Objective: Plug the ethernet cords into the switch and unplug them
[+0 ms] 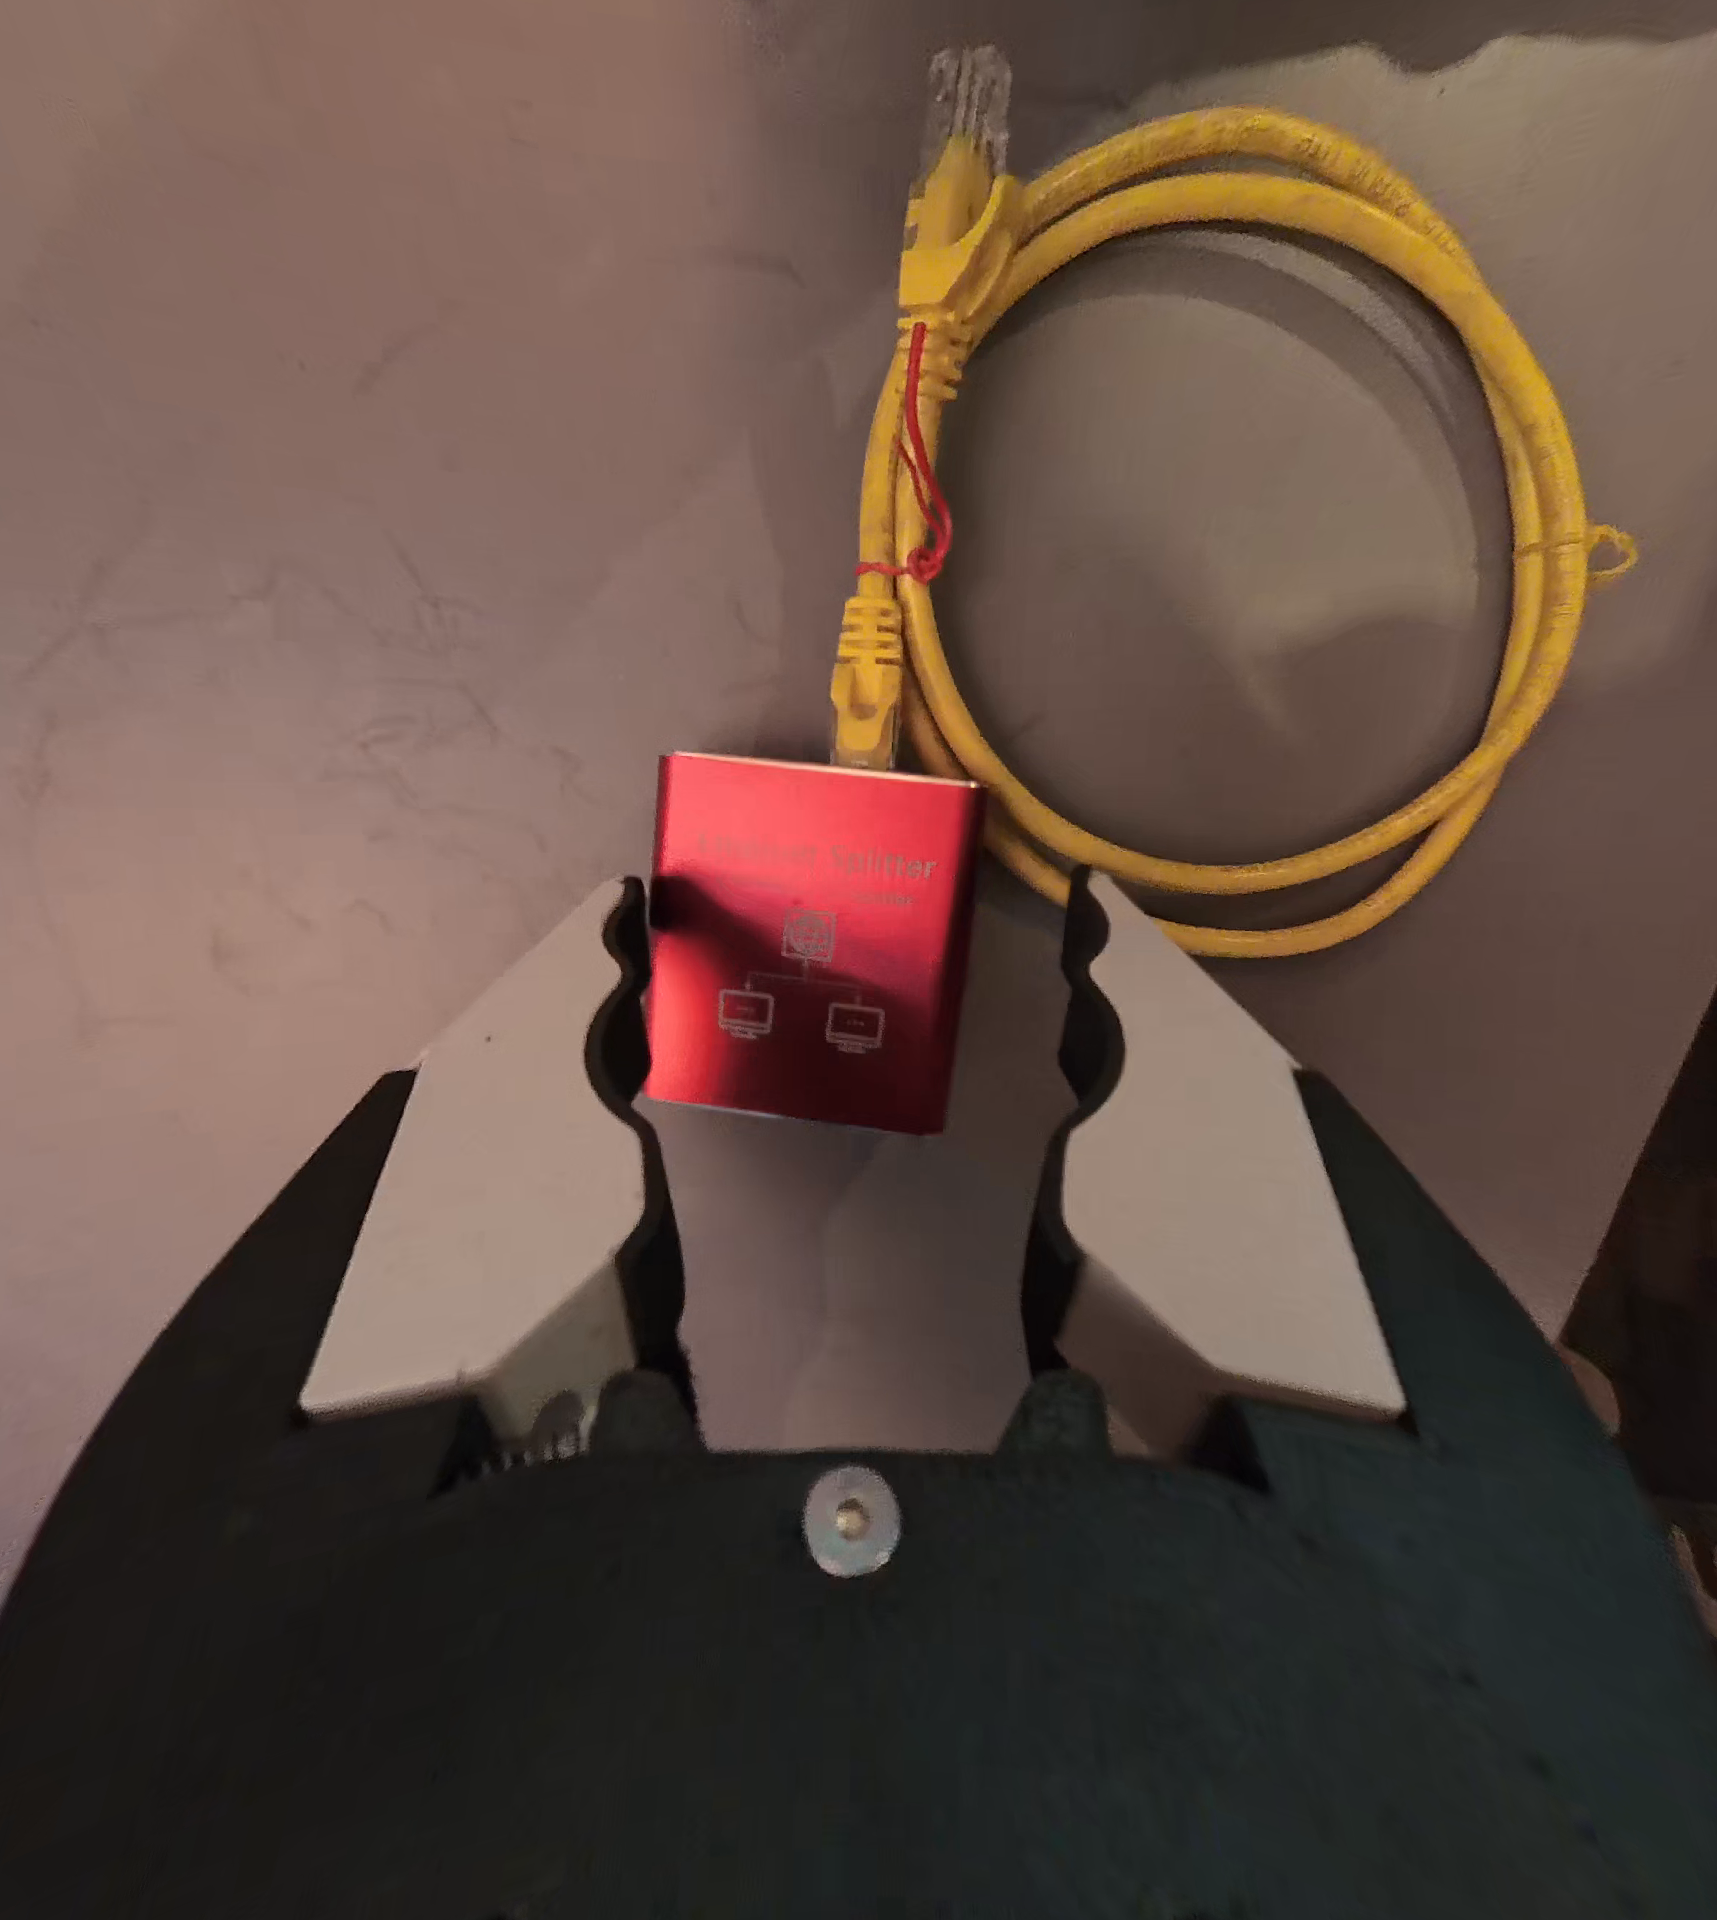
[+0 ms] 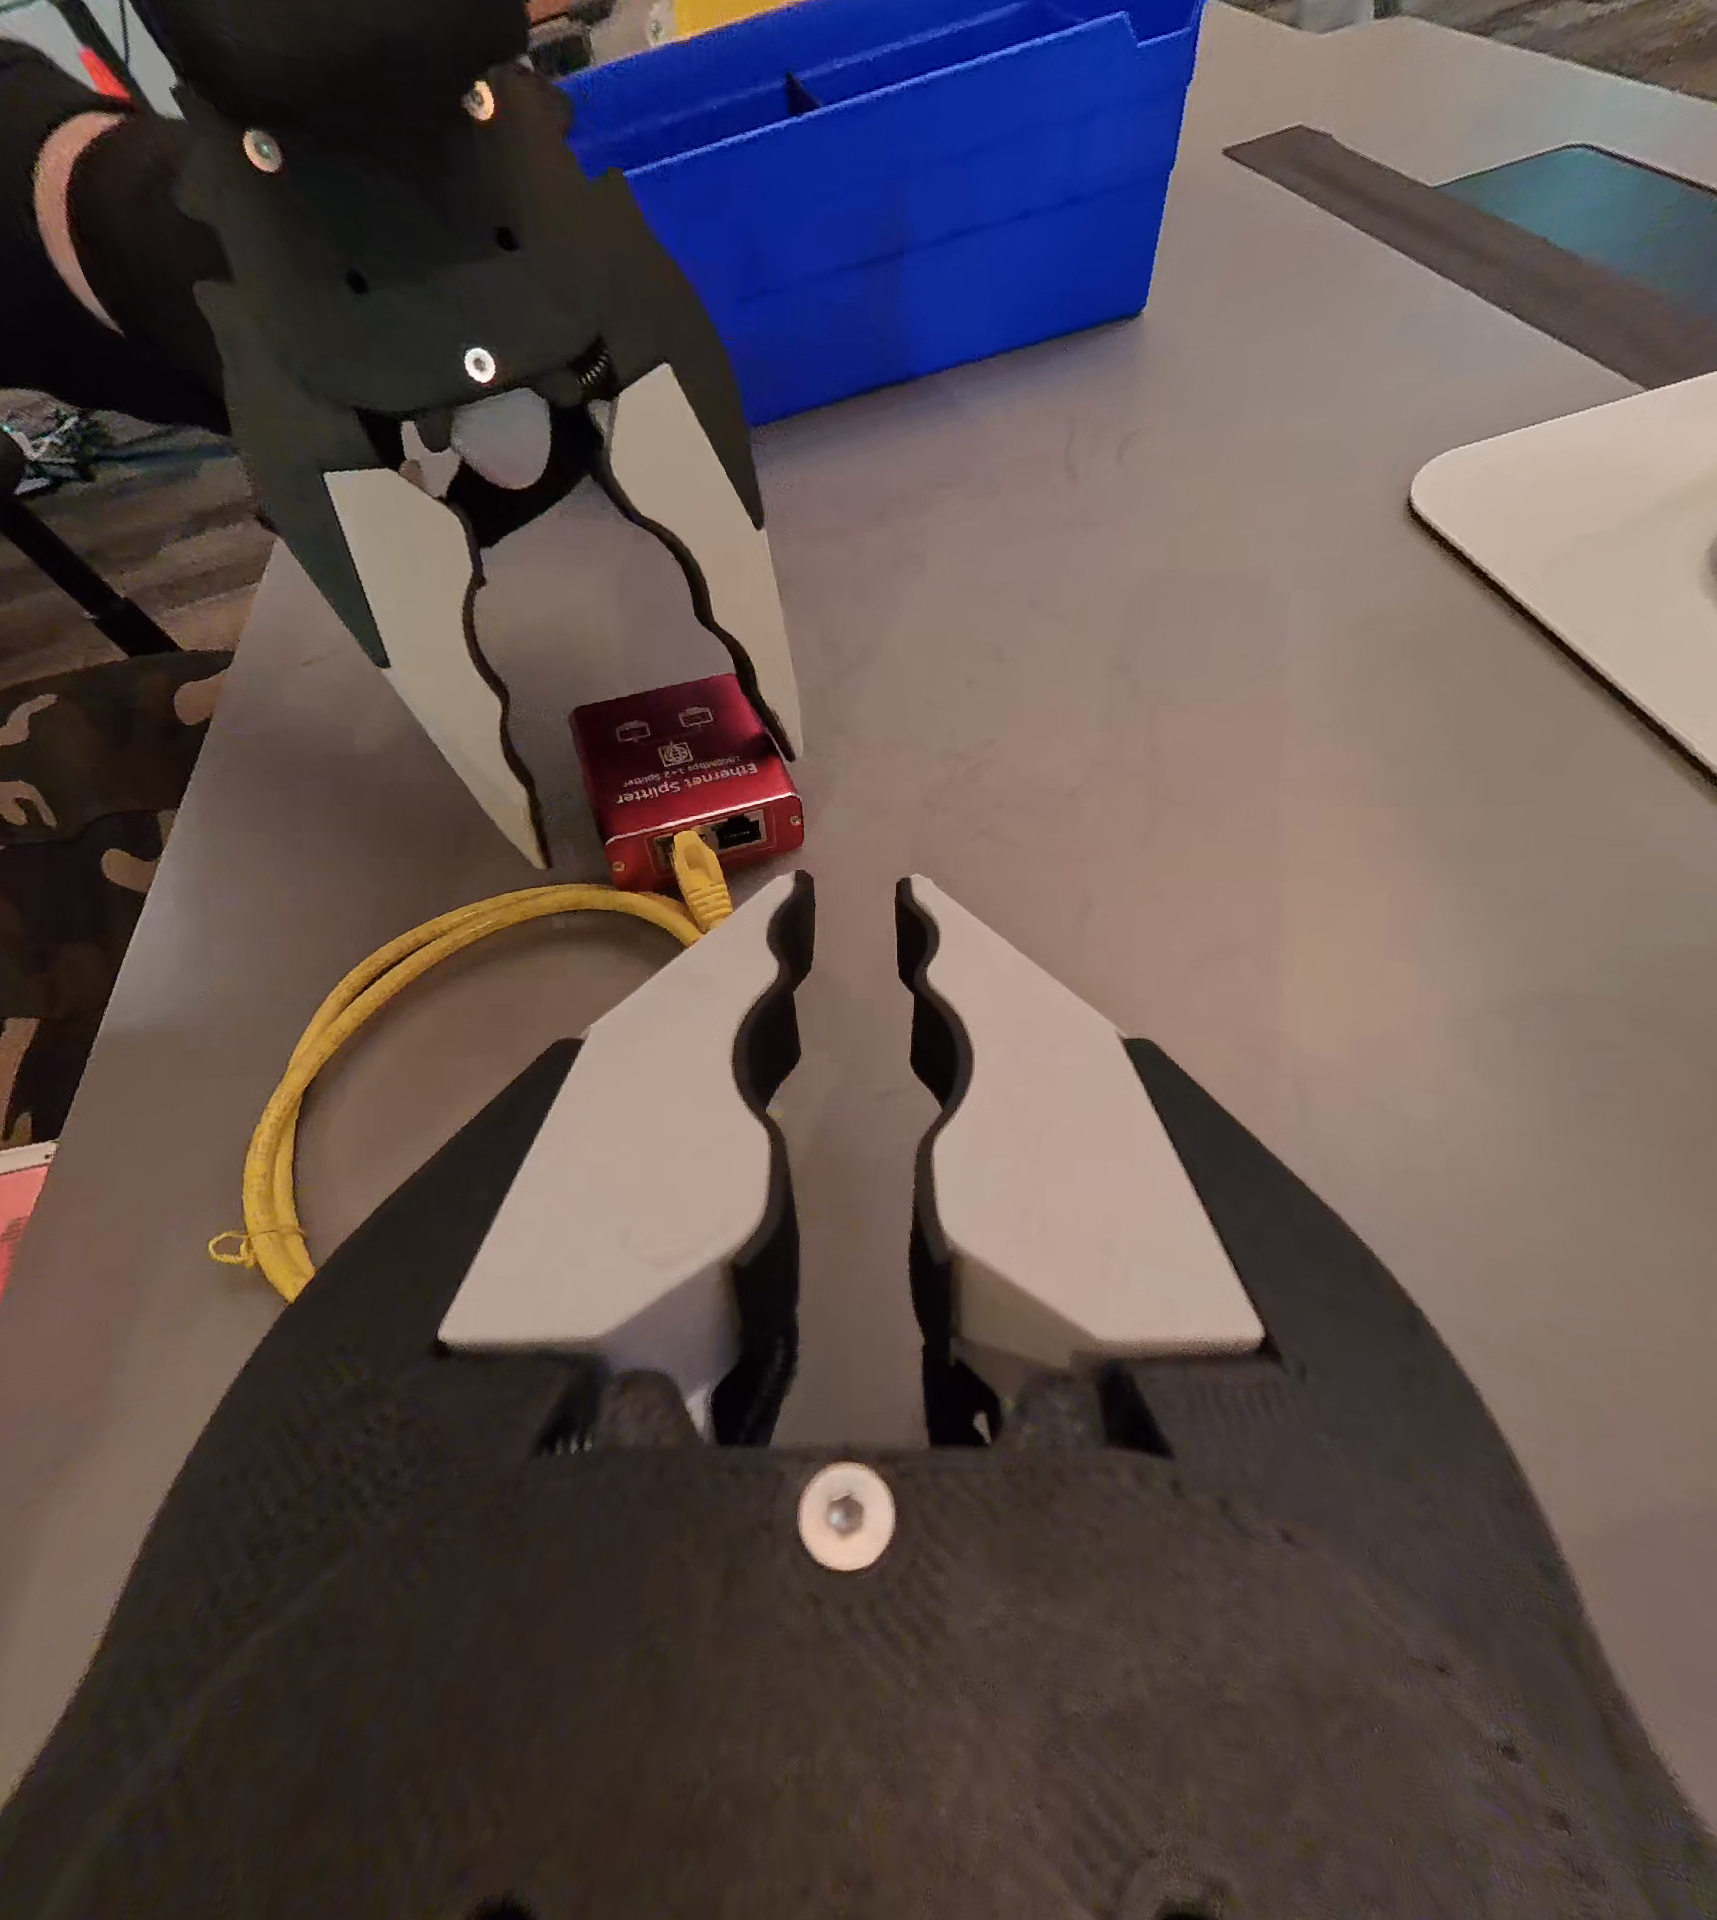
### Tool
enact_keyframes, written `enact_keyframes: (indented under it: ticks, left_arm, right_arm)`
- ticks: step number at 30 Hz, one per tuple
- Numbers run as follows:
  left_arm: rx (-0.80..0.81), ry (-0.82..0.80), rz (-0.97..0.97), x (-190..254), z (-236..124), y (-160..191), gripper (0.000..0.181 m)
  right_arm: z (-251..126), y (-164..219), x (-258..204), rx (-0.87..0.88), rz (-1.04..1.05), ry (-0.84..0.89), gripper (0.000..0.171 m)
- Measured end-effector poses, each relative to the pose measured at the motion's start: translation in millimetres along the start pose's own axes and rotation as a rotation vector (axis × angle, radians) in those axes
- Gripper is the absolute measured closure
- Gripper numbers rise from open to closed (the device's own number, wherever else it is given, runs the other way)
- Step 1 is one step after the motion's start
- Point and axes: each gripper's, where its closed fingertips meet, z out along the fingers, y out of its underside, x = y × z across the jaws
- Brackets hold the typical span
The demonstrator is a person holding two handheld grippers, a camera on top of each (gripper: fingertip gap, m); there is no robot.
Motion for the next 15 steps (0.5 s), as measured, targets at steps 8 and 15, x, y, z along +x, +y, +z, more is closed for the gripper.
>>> enact_keyframes:
  ticks: [8,15]
  left_arm:
    - [0.192,-0.259,-0.076,-17,-104,13,0.116]
    - [0.083,-0.621,-0.515,-110,-233,180,0.139]
  right_arm:
    - [-4,0,4,0.018,0.014,0.016,0.158]
    - [0,-1,2,0.013,0.013,0.008,0.158]
